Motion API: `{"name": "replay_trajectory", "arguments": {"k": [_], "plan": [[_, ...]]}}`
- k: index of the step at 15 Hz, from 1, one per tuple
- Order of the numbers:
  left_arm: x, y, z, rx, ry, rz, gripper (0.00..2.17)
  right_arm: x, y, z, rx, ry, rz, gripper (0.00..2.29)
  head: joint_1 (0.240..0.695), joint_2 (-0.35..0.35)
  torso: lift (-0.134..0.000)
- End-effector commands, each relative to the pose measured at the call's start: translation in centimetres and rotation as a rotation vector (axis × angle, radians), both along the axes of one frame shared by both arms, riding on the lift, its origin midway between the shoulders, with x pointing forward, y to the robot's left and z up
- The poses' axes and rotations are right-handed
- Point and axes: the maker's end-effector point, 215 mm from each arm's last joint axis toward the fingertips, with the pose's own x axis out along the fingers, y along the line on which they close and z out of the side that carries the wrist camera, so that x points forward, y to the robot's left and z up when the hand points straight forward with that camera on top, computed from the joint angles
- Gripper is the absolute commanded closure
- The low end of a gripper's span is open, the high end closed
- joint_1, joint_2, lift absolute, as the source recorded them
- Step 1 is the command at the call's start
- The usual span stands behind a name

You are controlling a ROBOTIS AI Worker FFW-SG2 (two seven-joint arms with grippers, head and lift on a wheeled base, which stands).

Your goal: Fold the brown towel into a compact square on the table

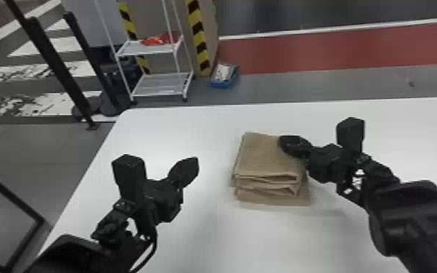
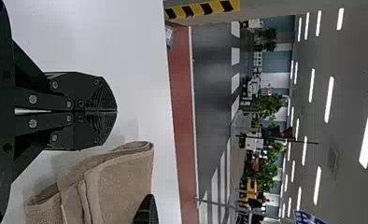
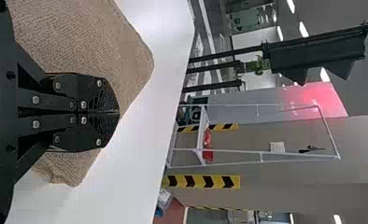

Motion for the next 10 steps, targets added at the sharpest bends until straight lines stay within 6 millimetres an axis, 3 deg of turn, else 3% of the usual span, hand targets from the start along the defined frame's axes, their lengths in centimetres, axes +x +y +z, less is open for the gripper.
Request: {"name": "replay_trajectory", "arguments": {"k": [1,3,5,6,7,8,9,10], "plan": [[0.1,0.1,0.2,-0.002,-0.005,0.003,1.91,-0.1,-0.1,2.0,0.055,-0.039,0.012,2.1,0.695,0.225,-0.128],[0.1,0.3,0.3,-0.001,-0.006,0.011,1.91,-1.2,-0.3,4.6,0.103,-0.077,0.024,1.96,0.695,0.226,-0.128],[0.2,-0.1,1.0,-0.001,-0.02,0.004,1.88,-2.5,-3.0,6.9,0.131,-0.085,-0.017,1.72,0.695,0.226,-0.128],[0.4,-0.2,2.0,-0.004,-0.049,0.004,1.56,-3.2,-4.3,7.1,0.126,-0.073,-0.042,1.45,0.695,0.221,-0.128],[0.7,-0.4,3.4,-0.01,-0.1,0.004,1.06,-4.3,-6.4,6.4,0.085,-0.045,-0.076,0.95,0.695,0.212,-0.128],[0.8,-0.5,4.0,-0.015,-0.12,0.006,0.37,-5.3,-9.0,6.1,0.043,-0.041,-0.12,0.3,0.695,0.199,-0.128],[1.0,-0.2,4.2,-0.014,-0.128,0.023,0.03,-6.3,-10.4,6.4,0.034,-0.045,-0.152,0.02,0.695,0.184,-0.128],[1.1,-0.2,4.3,-0.008,-0.132,0.04,0.0,-7.1,-12.7,6.8,0.025,-0.054,-0.201,0.0,0.695,0.151,-0.128]]}}
